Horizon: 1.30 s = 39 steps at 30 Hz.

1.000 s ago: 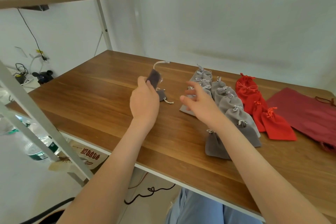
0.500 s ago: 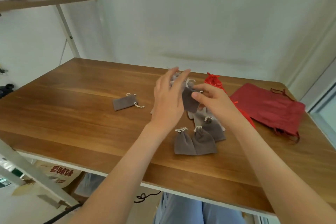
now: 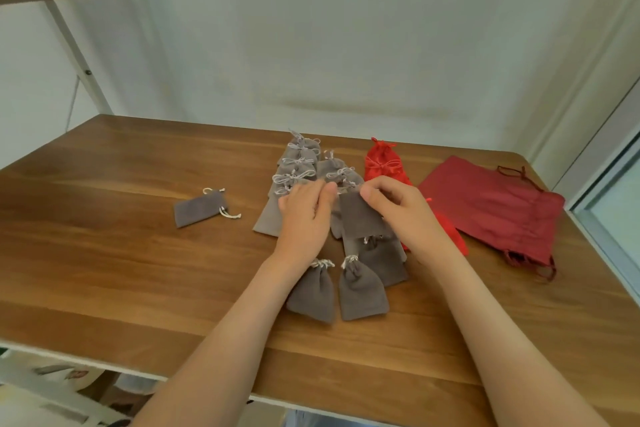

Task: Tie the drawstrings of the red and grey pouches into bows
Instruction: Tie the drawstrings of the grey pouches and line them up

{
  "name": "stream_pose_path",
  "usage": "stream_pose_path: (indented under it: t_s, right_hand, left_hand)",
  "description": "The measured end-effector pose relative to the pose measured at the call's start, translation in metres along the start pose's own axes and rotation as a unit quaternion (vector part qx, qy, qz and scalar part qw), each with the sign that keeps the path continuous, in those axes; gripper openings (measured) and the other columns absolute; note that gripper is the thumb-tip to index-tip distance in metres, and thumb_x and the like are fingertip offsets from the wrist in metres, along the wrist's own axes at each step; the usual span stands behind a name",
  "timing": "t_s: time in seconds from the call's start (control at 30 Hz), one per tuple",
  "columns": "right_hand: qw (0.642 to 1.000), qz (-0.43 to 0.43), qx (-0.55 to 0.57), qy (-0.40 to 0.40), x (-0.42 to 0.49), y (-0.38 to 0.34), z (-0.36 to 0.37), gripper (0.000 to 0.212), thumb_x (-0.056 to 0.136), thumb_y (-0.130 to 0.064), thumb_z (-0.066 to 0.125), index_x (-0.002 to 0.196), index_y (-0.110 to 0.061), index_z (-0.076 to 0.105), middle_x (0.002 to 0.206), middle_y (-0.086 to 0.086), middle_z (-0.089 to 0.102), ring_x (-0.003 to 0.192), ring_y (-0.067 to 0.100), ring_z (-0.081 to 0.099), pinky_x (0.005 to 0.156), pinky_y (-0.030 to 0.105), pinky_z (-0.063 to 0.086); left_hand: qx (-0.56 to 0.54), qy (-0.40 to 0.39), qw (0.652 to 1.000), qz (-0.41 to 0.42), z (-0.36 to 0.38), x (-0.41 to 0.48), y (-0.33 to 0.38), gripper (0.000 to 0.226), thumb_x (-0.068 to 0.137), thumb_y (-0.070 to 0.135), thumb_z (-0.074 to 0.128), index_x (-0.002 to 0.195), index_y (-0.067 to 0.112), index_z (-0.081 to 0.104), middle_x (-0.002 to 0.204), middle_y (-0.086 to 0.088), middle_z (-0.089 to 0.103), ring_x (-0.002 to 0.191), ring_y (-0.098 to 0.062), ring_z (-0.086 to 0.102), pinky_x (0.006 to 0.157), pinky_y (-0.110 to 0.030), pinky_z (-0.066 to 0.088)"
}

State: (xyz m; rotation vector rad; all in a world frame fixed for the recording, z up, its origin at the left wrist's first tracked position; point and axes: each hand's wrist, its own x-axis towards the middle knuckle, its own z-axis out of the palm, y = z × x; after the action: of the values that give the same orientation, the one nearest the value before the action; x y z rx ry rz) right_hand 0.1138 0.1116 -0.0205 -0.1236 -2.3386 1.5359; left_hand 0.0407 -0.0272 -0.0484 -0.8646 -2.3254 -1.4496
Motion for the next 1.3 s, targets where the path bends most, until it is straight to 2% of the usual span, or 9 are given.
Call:
stream_pose_path:
  t_s: [0.1,0.27,0.5,0.63,0.77,0.97,1.07,1.17,1.3]
  right_hand:
    - [1.0,-0.01,-0.022,-0.005,0.0,0.006,-0.002,0.021,0.097,-0.028,0.051,0.08,-0.02,0.062,0.076,0.002,0.059,0.072,0.011,0.052,0.067,0.03,0.038]
    - [0.994,-0.055,-0.084,0.035,0.002,0.005,-0.003,0.027,0.096,-0.016,0.051,0.074,0.0,0.055,0.081,0.009,0.053,0.079,0.012,0.048,0.075,0.027,0.037]
    - [0.982,-0.024,-0.08,0.17,0.002,0.004,-0.011,0.031,0.095,-0.019,0.051,0.07,-0.002,0.056,0.071,0.01,0.056,0.067,0.015,0.049,0.065,0.029,0.038]
    - [0.978,-0.017,0.028,0.207,-0.001,-0.005,-0.005,0.032,0.097,-0.018,0.05,0.066,-0.02,0.057,0.062,-0.015,0.06,0.063,-0.004,0.056,0.061,0.009,0.039]
    - [0.969,-0.02,0.181,0.167,0.001,-0.009,-0.003,0.014,0.1,-0.012,0.045,0.089,-0.013,0.054,0.081,-0.001,0.069,0.081,0.011,0.068,0.07,0.022,0.052]
    - [0.989,-0.05,0.069,0.123,0.0,-0.006,-0.002,0.029,0.1,-0.003,0.036,0.104,-0.015,0.062,0.085,0.0,0.065,0.075,0.013,0.056,0.065,0.019,0.041]
    - [0.994,-0.072,0.004,0.077,-0.003,-0.01,0.001,0.036,0.099,0.001,0.034,0.099,-0.015,0.065,0.083,-0.002,0.059,0.069,-0.005,0.05,0.064,0.007,0.035]
    - [0.997,-0.073,-0.001,0.036,-0.006,-0.012,0.006,0.032,0.098,0.001,0.035,0.095,-0.014,0.063,0.074,-0.007,0.049,0.068,-0.003,0.045,0.065,0.01,0.035]
    - [0.998,-0.07,0.0,-0.002,-0.008,-0.013,0.009,0.01,0.097,-0.02,0.05,0.096,-0.024,0.059,0.076,0.001,0.054,0.071,0.002,0.046,0.065,0.021,0.038]
  left_hand:
    - [-0.082,-0.006,0.996,-0.032,0.0,0.002,0.002,0.032,0.099,0.032,0.037,0.067,0.03,0.043,0.061,0.011,0.048,0.061,-0.003,0.044,0.071,-0.033,0.038]
    - [-0.199,0.003,0.977,-0.083,-0.005,0.002,0.01,0.036,0.103,0.019,0.033,0.069,0.017,0.042,0.064,0.005,0.039,0.056,0.001,0.037,0.056,-0.013,0.033]
    - [-0.079,0.048,0.994,-0.063,-0.011,0.001,0.006,0.037,0.103,0.021,0.034,0.066,0.025,0.038,0.06,0.008,0.039,0.056,0.002,0.039,0.055,-0.014,0.031]
    - [-0.081,0.034,0.995,-0.049,-0.011,-0.001,0.008,0.036,0.102,0.023,0.033,0.066,0.024,0.038,0.06,0.009,0.038,0.058,0.0,0.039,0.056,-0.016,0.031]
    - [-0.139,-0.004,0.99,-0.039,-0.009,-0.003,0.009,0.038,0.102,0.031,0.029,0.067,0.023,0.041,0.059,0.013,0.04,0.058,-0.001,0.037,0.058,-0.016,0.031]
    - [-0.208,-0.065,0.976,-0.012,-0.008,-0.005,0.013,0.028,0.095,0.018,0.035,0.067,0.016,0.036,0.061,0.012,0.033,0.058,-0.007,0.03,0.057,-0.024,0.027]
    - [-0.118,-0.027,0.992,0.032,-0.004,-0.006,0.014,0.03,0.099,0.022,0.033,0.076,0.008,0.047,0.066,0.003,0.042,0.064,-0.012,0.039,0.061,-0.028,0.033]
    - [-0.016,0.037,0.995,0.088,-0.003,-0.007,0.013,0.027,0.098,0.026,0.036,0.086,0.013,0.056,0.08,0.008,0.05,0.081,-0.011,0.045,0.074,-0.018,0.034]
    - [0.026,0.105,0.984,0.141,-0.001,-0.01,0.012,0.031,0.099,0.028,0.042,0.096,0.008,0.066,0.09,-0.002,0.06,0.086,-0.014,0.054,0.077,-0.033,0.044]
